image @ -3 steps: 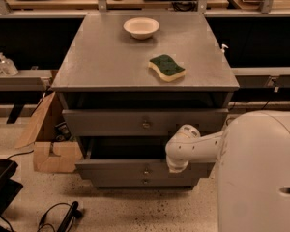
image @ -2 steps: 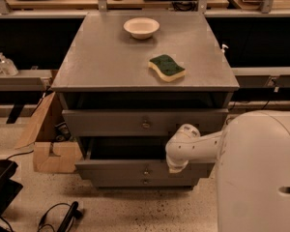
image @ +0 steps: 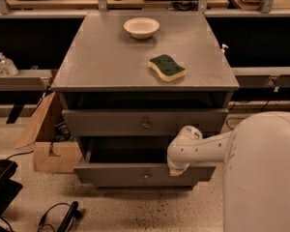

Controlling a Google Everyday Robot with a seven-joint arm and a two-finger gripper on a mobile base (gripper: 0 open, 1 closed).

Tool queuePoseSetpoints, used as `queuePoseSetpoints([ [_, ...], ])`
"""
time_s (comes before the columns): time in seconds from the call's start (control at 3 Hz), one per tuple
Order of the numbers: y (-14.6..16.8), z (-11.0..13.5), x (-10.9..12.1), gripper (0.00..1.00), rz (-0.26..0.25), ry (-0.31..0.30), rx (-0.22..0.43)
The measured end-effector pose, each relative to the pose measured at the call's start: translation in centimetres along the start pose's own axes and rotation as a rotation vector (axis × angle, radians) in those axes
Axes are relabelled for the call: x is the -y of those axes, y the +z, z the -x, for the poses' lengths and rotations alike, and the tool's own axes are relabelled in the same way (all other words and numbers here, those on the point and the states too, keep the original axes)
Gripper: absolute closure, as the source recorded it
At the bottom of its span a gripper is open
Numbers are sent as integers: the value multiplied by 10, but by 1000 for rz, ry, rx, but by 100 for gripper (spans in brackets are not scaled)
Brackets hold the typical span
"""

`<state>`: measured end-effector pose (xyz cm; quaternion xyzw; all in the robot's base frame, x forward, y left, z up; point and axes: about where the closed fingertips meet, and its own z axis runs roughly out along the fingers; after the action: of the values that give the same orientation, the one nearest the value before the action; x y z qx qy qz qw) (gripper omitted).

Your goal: Open middle drawer

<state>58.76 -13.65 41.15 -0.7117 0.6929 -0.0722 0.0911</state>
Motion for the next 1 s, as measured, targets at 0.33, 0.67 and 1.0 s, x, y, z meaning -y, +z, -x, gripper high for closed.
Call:
queuePoseSetpoints([
  [0.33,-11,0,-10,100,-12,-2,19],
  [0.67,-12,0,-12,100,-14,-2,22],
  [1.0,-33,2,-32,100,-50,-7,73],
])
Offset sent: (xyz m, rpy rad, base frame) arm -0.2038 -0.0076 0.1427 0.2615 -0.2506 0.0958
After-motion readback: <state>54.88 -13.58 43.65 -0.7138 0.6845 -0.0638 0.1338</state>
